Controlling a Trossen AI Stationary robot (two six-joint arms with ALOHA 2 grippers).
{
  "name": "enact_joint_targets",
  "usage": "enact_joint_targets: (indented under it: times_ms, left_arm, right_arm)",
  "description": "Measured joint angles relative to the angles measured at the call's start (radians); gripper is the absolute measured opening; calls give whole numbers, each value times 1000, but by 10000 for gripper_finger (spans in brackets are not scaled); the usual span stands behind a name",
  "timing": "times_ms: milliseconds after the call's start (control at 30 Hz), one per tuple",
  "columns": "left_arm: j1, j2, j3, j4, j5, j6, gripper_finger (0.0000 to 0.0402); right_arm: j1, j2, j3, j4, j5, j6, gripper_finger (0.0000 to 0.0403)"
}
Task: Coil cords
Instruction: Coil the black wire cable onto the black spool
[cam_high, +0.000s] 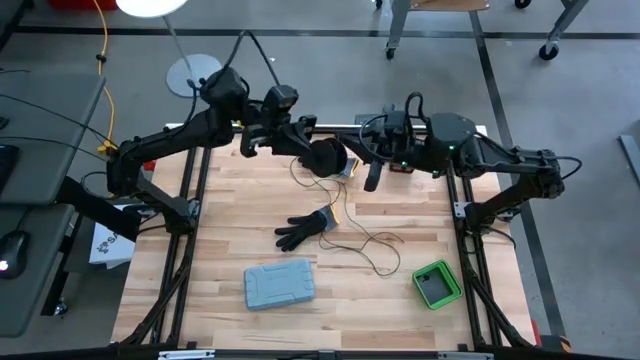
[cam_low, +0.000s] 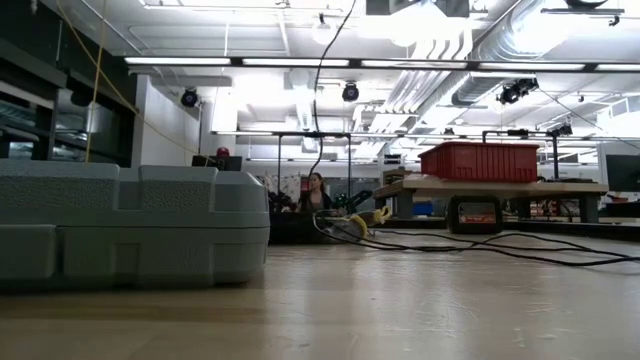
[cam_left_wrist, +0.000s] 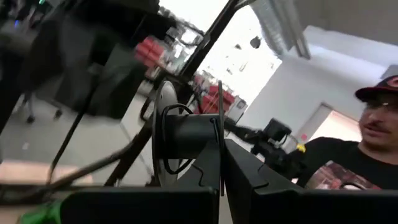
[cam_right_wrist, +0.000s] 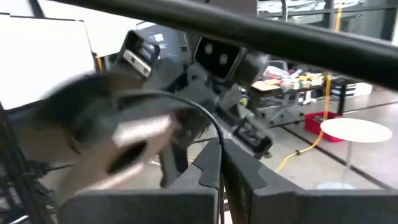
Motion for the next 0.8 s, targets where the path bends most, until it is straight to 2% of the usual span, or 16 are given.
enact_joint_targets:
  times_ms: [167,467,633,800]
  left_arm:
    - [-16,20,0,121,-40,-59,0]
    - [-53,99,0,349,-77,-215,0]
    - [-78,146,0,515,-98,-295,0]
    - [-74,157,0,581,-173,-249,0]
  right_arm:
    - [-11,33,0,74,-80,30,0]
    - [-11,76,0,195,-93,54,0]
    - [-16,80,0,222,-157,86,0]
    - [-17,81,0,240,-198,125,0]
